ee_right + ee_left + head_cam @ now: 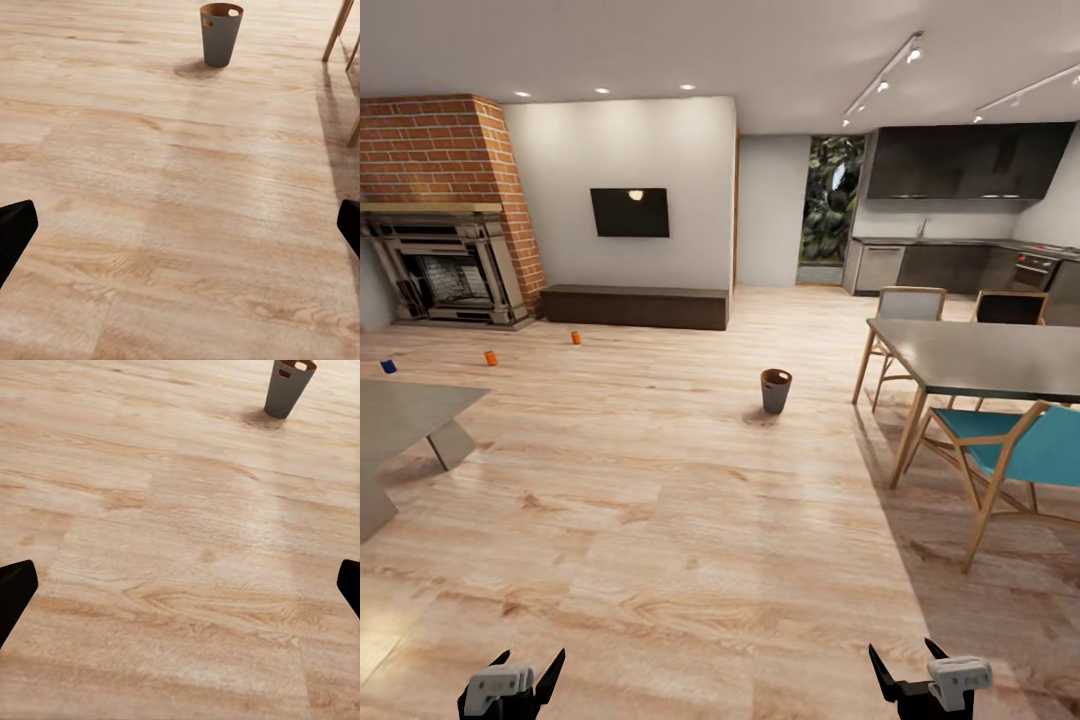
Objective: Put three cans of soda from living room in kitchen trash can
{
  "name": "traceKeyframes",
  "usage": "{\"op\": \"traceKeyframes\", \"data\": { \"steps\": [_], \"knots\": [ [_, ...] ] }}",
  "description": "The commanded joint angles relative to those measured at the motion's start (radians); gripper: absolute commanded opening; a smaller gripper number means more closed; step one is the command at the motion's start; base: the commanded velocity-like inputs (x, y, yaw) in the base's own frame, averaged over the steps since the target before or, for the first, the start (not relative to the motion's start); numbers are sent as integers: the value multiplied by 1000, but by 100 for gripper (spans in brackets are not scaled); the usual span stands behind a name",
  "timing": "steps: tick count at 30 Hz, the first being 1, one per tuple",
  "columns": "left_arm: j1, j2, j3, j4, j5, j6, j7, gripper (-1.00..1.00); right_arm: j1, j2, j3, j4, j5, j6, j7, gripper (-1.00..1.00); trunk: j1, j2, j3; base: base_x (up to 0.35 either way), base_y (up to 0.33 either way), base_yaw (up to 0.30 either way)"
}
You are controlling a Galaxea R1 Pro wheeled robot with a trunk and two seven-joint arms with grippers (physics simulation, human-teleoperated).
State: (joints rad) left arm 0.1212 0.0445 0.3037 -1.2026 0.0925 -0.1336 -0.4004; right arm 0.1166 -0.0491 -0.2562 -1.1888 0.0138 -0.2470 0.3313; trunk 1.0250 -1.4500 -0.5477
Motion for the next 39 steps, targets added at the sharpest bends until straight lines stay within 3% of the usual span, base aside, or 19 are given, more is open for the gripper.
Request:
{"op": "traceKeyframes", "data": {
  "steps": [1, 39],
  "knots": [
    [0, 0, 0, 0, 0, 0, 0, 100, 0, 0, 0, 0, 0, 0, 0, 100, 0, 0, 0, 87, 0, 14],
    [0, 0, 0, 0, 0, 1, 29, 100, 0, 0, -3, 9, -2, 0, 0, 100, 0, 0, 5, 296, 0, 1]
  ]
}}
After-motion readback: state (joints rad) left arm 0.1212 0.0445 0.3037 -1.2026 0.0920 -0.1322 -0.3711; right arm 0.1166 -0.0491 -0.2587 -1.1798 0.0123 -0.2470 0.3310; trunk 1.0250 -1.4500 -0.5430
